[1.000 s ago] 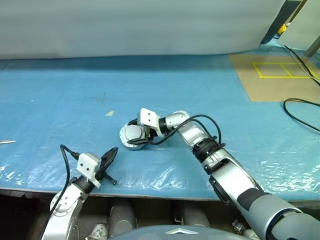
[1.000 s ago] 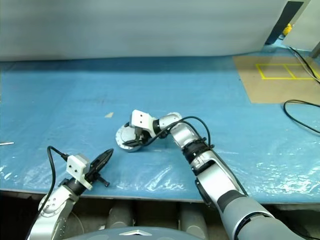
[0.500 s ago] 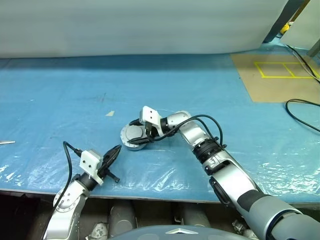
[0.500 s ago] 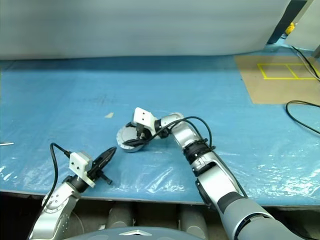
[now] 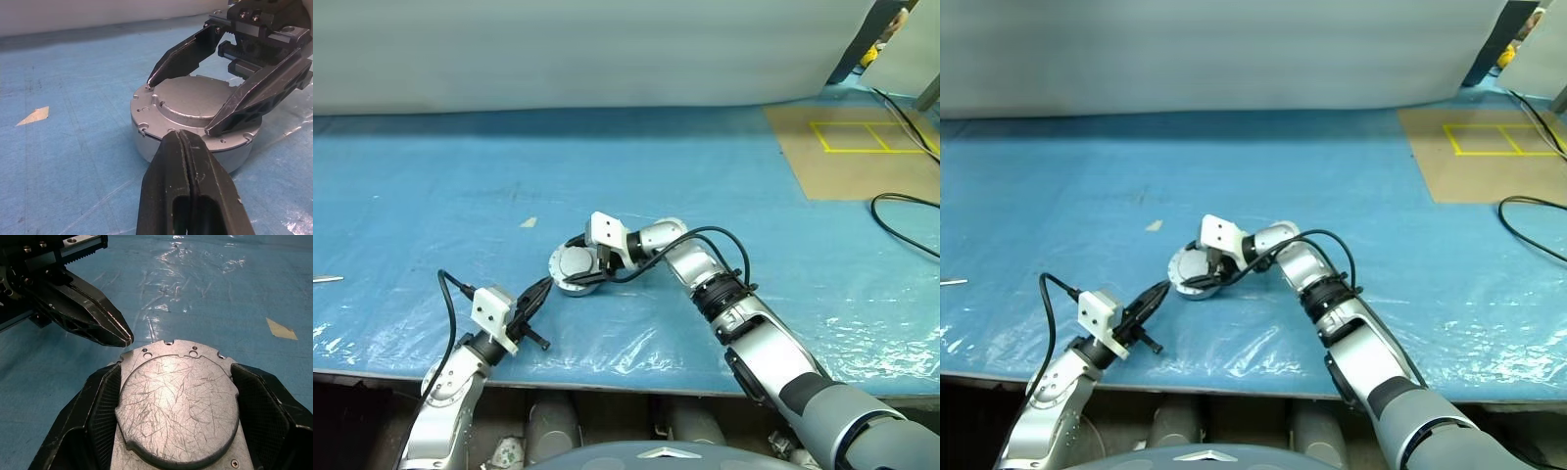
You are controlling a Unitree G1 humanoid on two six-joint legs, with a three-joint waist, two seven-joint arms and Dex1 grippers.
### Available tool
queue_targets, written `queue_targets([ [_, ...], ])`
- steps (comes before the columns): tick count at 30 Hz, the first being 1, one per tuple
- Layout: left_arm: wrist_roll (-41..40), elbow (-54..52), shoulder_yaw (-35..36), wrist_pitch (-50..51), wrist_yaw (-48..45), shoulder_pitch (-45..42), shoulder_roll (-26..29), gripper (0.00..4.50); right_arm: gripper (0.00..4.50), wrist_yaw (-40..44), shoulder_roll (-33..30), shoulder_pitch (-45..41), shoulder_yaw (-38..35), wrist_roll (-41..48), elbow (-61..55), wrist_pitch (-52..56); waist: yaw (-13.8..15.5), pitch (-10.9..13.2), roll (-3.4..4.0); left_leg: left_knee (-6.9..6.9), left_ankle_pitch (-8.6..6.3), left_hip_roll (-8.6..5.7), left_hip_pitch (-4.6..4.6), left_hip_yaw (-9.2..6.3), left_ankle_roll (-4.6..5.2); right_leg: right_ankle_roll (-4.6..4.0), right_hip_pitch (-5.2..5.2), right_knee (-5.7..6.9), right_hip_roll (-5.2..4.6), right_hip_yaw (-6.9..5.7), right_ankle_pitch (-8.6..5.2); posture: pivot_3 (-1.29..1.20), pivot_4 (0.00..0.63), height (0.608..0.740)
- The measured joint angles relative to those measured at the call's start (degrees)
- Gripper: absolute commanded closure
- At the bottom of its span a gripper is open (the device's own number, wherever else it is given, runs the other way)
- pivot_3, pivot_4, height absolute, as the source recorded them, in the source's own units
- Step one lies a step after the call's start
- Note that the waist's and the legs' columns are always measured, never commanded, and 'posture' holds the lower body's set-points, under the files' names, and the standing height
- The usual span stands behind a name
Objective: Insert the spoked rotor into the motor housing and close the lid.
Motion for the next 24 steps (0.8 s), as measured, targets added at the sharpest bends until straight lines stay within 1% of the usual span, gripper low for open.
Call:
queue_targets([
  [6,0.1,0.0,-0.3,1.0,0.1,-1.0,0.0,4.5,1.3,0.0,0.0,-0.2,0.0,0.0,0.0,0.6,0.0,0.0,0.0,-0.02,0.0,0.0,0.01,0.0,0.0,0.0,0.0,0.0,0.0,0.0,0.0,0.0,0.15,0.74],
  [9,2.2,-0.3,-1.5,3.5,0.6,-2.9,1.3,4.5,1.3,0.0,0.0,-0.2,0.0,0.0,0.1,0.9,0.0,0.0,0.02,-0.05,0.0,0.0,0.03,0.0,0.0,0.0,0.0,0.01,0.0,-0.01,0.0,0.0,0.15,0.74],
  [14,4.8,-2.1,-2.8,7.5,1.5,-4.7,3.3,4.5,1.3,-0.1,0.0,-0.2,0.0,0.0,-0.2,2.2,0.1,-0.3,0.25,-0.05,0.0,-0.09,0.04,0.0,0.0,0.02,0.04,0.0,-0.1,0.02,-0.01,0.0,0.15,0.74],
  [17,5.1,-3.0,-2.9,9.2,2.2,-4.9,3.6,4.5,0.24,-0.1,-0.2,-0.2,0.0,-0.1,-0.3,2.5,0.1,-0.3,0.26,-0.05,0.0,-0.12,0.04,0.0,0.0,0.03,0.06,0.0,-0.16,0.02,-0.01,0.0,0.15,0.74],
  [18,5.2,-3.2,-2.9,9.7,2.3,-5.0,3.7,4.5,0.01,0.0,-0.2,-0.1,0.0,-0.1,-0.3,2.5,0.1,-0.3,0.26,-0.04,0.0,-0.12,0.04,0.0,0.0,0.03,0.06,0.0,-0.16,0.02,-0.02,0.0,0.15,0.74],
  [24,5.3,-3.7,-3.0,10.5,2.4,-5.2,4.5,4.5,0.01,0.8,-0.1,0.1,-0.2,0.7,-0.6,2.6,0.1,-0.3,0.26,-0.07,0.0,-0.11,0.05,0.0,0.0,0.07,0.05,0.02,-0.15,0.0,-0.04,0.0,0.15,0.74],
])
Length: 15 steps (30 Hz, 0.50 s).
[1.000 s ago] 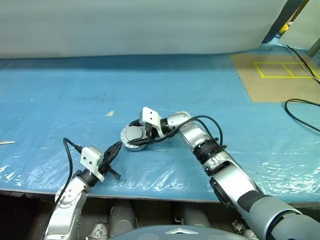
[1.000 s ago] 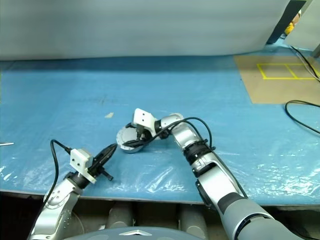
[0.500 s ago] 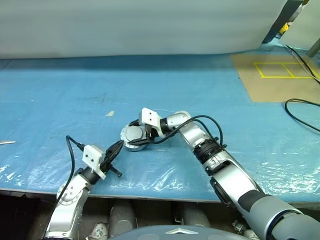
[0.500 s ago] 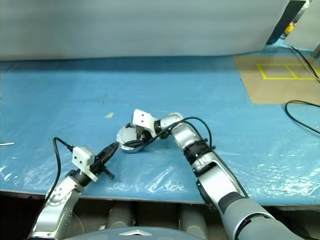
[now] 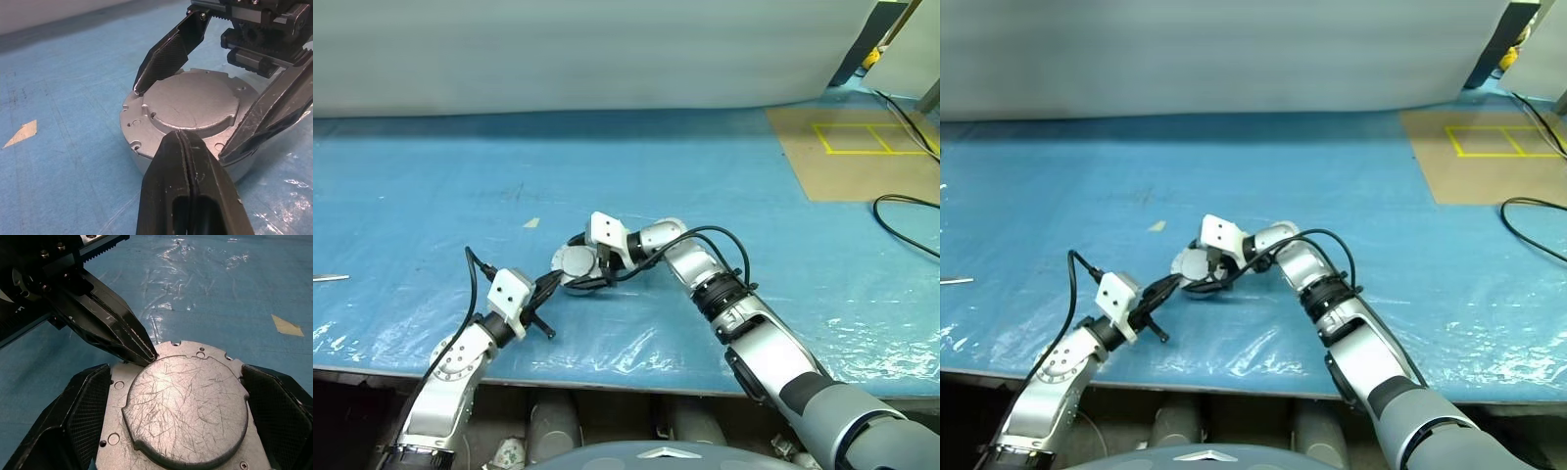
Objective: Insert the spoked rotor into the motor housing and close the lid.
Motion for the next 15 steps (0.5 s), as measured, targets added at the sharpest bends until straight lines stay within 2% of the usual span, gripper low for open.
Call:
queue_targets([
  [15,0.0,-0.1,0.0,0.2,-0.6,-0.2,0.2,4.5,0.01,0.2,-0.1,0.4,-1.1,1.0,0.1,-0.4,0.1,0.0,0.0,-0.08,0.0,0.0,-0.11,0.0,0.0,0.0,-0.07,-0.12,-0.01,0.0,0.0,0.0,0.15,0.74],
])
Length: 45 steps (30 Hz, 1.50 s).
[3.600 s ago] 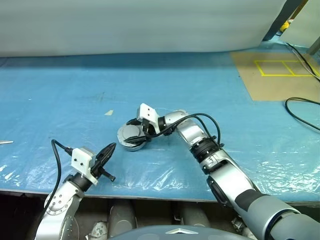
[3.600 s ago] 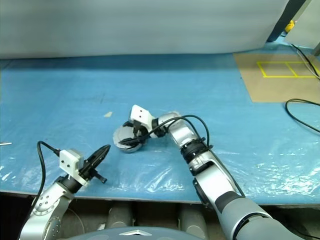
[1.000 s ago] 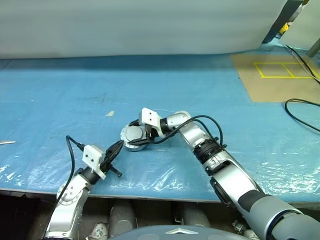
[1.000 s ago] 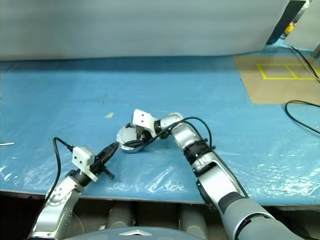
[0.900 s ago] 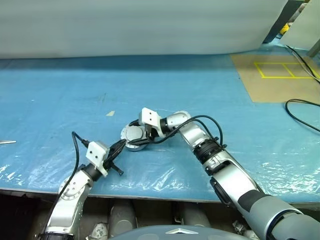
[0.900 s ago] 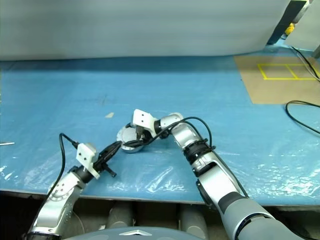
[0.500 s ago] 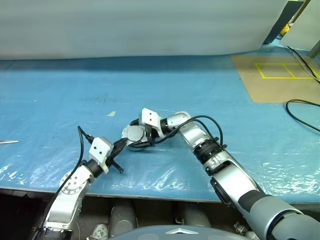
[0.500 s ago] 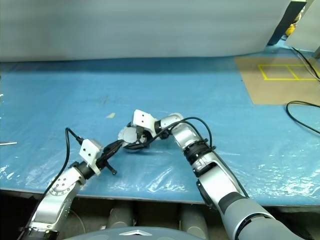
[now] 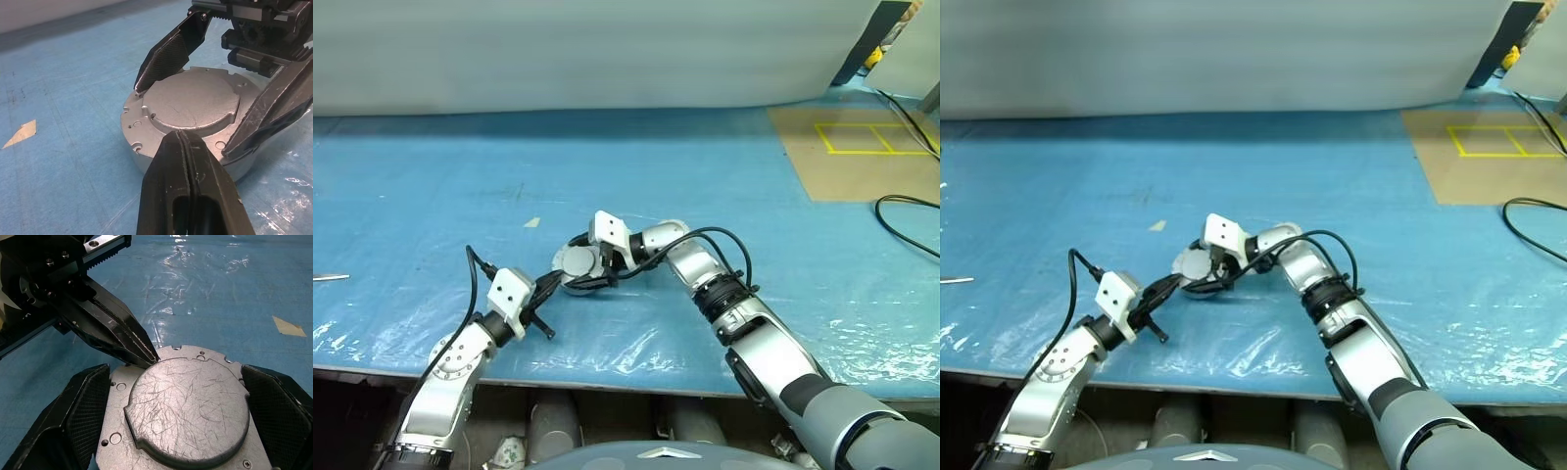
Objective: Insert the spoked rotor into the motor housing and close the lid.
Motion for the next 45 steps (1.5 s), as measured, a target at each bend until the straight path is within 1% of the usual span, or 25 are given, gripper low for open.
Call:
queue_targets([
  [7,0.0,0.0,0.0,0.0,-0.6,-0.2,0.0,4.5,0.01,0.6,-0.4,0.1,-1.2,1.4,0.0,-0.1,0.1,0.0,0.0,-0.12,0.0,0.0,-0.06,0.0,0.0,-0.01,-0.01,-0.18,-0.01,-0.01,0.01,0.0,0.15,0.74],
  [12,0.0,0.1,0.0,0.1,-0.6,-0.8,0.0,4.5,0.01,2.5,-1.6,0.5,-2.6,3.2,-0.3,0.1,0.0,0.0,0.0,-0.38,0.01,0.0,-0.15,0.04,0.0,-0.04,0.0,-0.61,0.06,-0.08,0.04,0.0,0.15,0.74],
  [16,0.0,0.1,0.0,0.1,-0.6,-1.1,0.0,4.5,0.01,2.1,-2.0,0.5,-5.1,4.9,-0.4,4.6,-0.1,0.0,-0.01,-0.46,0.02,0.02,-0.3,0.08,0.0,-0.03,-0.07,-0.79,0.09,-0.13,0.04,0.0,0.15,0.74],
  [21,0.0,0.2,0.0,0.1,-0.6,-1.2,0.0,4.5,0.01,0.1,-2.5,0.5,-7.5,6.4,-1.8,13.0,0.0,0.0,-0.02,-0.44,0.02,0.04,-0.34,0.08,0.0,-0.03,-0.11,-0.76,0.08,-0.17,0.04,0.0,0.15,0.74],
  [23,0.0,0.3,0.0,0.1,-0.6,-1.2,0.0,4.5,0.01,0.1,-3.3,0.5,-8.0,7.6,-3.0,17.8,0.0,0.0,-0.02,-0.43,0.02,0.04,-0.33,0.08,0.0,-0.04,-0.11,-0.74,0.08,-0.17,0.04,0.0,0.15,0.74],
  [30,0.0,0.3,0.0,0.1,-0.6,-1.2,0.0,4.5,0.01,1.3,-6.5,2.0,-8.4,12.5,-8.8,40.5,0.1,0.0,-0.02,-0.44,0.03,0.05,-0.32,0.08,-0.02,-0.03,-0.1,-0.75,0.1,-0.17,0.04,0.0,0.15,0.74],
  [36,0.0,0.8,-0.1,-0.1,-0.5,-1.3,-0.1,4.5,0.01,-2.8,-6.6,0.1,-8.7,15.2,-11.5,58.3,0.2,0.0,-0.01,-0.46,0.11,0.04,0.03,0.09,-0.19,-0.02,0.19,-0.74,0.1,-0.14,0.04,0.0,0.15,0.74],
  [39,0.0,1.0,-0.1,-0.4,-0.5,-1.4,-0.1,4.5,0.01,-5.1,-4.3,0.0,-11.4,18.6,-12.2,68.3,0.2,0.0,-0.01,-0.47,0.12,0.04,0.06,0.09,-0.21,-0.01,0.22,-0.77,0.1,-0.12,0.03,0.0,0.15,0.74],
  [40,0.0,1.1,0.0,-0.5,-0.5,-1.4,-0.1,4.5,0.01,-6.9,-2.5,-0.1,-13.6,19.8,-11.7,71.6,0.2,0.0,-0.01,-0.48,0.12,0.04,0.06,0.09,-0.21,-0.02,0.21,-0.77,0.1,-0.12,0.03,0.0,0.15,0.74],
  [43,0.0,1.4,0.1,-0.7,-0.4,-1.5,0.0,4.5,0.01,-11.2,0.2,-0.9,-19.0,21.8,-9.9,77.8,0.1,0.0,0.0,-0.49,0.13,0.05,0.06,0.09,-0.23,-0.02,0.19,-0.76,0.11,-0.13,0.03,0.0,0.15,0.74],
  [45,0.1,1.4,0.2,-0.9,-0.3,-1.6,0.0,4.5,0.4,-14.0,1.6,-1.4,-22.8,22.5,-8.4,80.5,0.1,0.0,0.0,-0.5,0.13,0.05,0.05,0.09,-0.24,-0.02,0.16,-0.76,0.11,-0.12,0.04,0.0,0.15,0.74],
])
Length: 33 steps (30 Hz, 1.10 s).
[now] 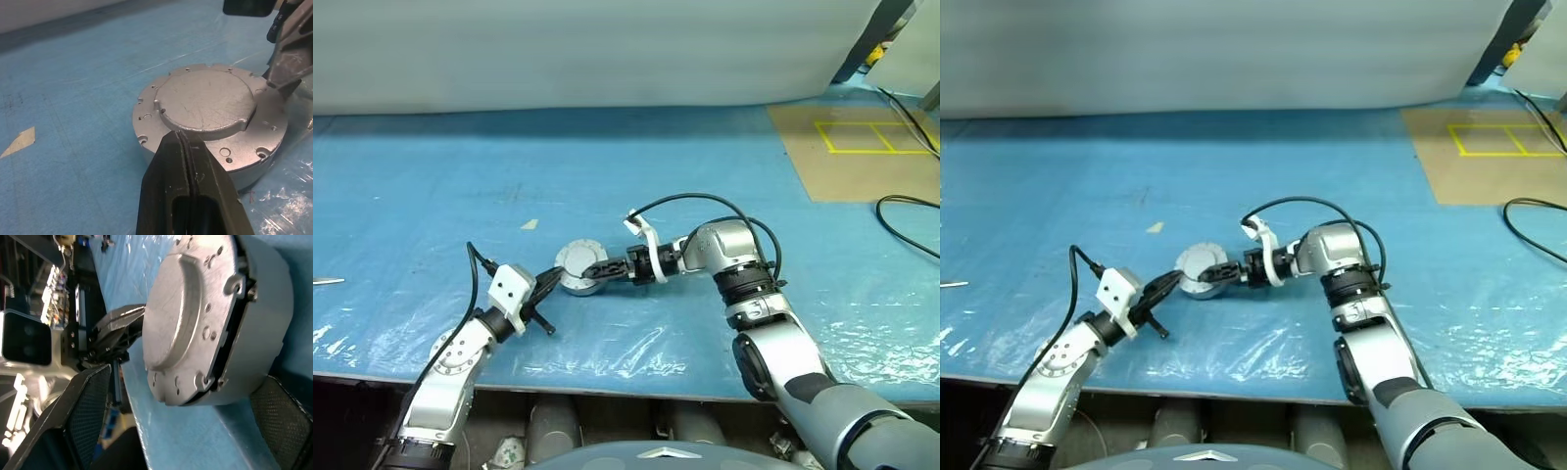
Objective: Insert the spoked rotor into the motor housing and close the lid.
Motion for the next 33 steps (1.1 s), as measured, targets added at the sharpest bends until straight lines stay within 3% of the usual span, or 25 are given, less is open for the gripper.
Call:
queue_targets([
  [10,0.9,1.2,1.0,-0.1,1.1,-0.4,0.3,4.5,3.27,-7.9,2.7,-1.2,-9.0,3.2,4.9,3.2,0.0,0.0,0.03,-0.04,0.0,0.03,-0.1,0.02,-0.06,0.0,-0.15,0.05,0.05,0.0,0.0,0.0,0.15,0.74],
  [19,0.4,1.5,1.3,0.1,1.6,-0.8,-0.8,4.5,3.33,-10.9,3.2,-1.2,-10.8,4.8,5.8,2.1,0.1,0.0,0.04,-0.02,0.0,0.02,-0.09,0.02,-0.06,0.01,-0.15,0.07,0.04,0.01,0.01,0.0,0.15,0.74],
  [33,-12.9,1.5,10.9,6.2,6.7,-3.0,-7.5,4.5,3.33,-13.1,4.7,1.2,-10.9,7.0,3.8,-5.5,0.1,0.1,-0.02,-0.03,-0.01,0.03,-0.32,0.03,-0.1,0.02,-0.28,-0.04,0.07,-0.01,0.01,0.0,0.15,0.74],
])
